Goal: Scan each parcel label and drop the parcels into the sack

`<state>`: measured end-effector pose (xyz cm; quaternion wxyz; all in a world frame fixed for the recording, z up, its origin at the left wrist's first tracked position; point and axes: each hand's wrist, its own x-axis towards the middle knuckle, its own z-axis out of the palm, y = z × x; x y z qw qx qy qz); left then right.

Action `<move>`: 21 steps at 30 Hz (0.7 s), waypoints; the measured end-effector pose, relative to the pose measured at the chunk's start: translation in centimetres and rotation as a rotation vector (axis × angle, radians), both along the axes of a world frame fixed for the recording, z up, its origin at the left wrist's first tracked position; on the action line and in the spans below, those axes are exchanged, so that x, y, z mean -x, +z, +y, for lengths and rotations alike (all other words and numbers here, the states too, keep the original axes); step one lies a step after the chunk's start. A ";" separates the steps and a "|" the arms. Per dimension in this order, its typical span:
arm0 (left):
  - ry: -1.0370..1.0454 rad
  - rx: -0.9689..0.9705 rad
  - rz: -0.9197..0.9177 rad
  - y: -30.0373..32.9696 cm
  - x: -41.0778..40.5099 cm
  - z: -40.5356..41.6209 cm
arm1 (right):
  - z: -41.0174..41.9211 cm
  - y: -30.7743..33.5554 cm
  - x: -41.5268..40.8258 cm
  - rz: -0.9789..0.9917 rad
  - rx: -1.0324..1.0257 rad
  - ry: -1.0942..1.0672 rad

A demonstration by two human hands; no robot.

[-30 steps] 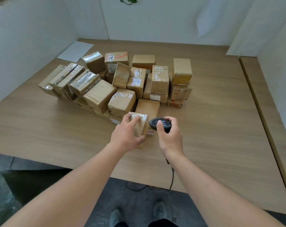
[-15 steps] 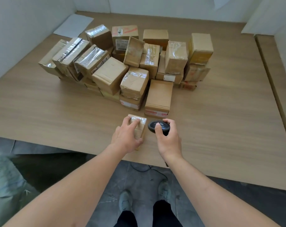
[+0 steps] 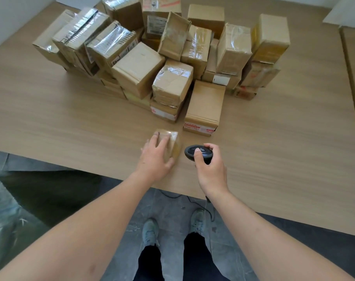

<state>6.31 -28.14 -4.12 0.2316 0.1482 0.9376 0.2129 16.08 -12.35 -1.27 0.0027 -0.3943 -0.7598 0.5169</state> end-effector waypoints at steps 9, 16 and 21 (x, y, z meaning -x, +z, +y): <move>0.154 -0.107 0.121 -0.1 2.5 -5.6 | -1.2 -0.1 1.1 0.009 0.022 0.082; 0.165 0.171 0.122 1.0 1.6 -6.3 | -1.2 0.0 1.2 0.032 0.004 0.129; 0.246 0.026 0.103 0.9 2.1 -6.7 | -1.1 0.3 1.3 0.067 -0.003 0.174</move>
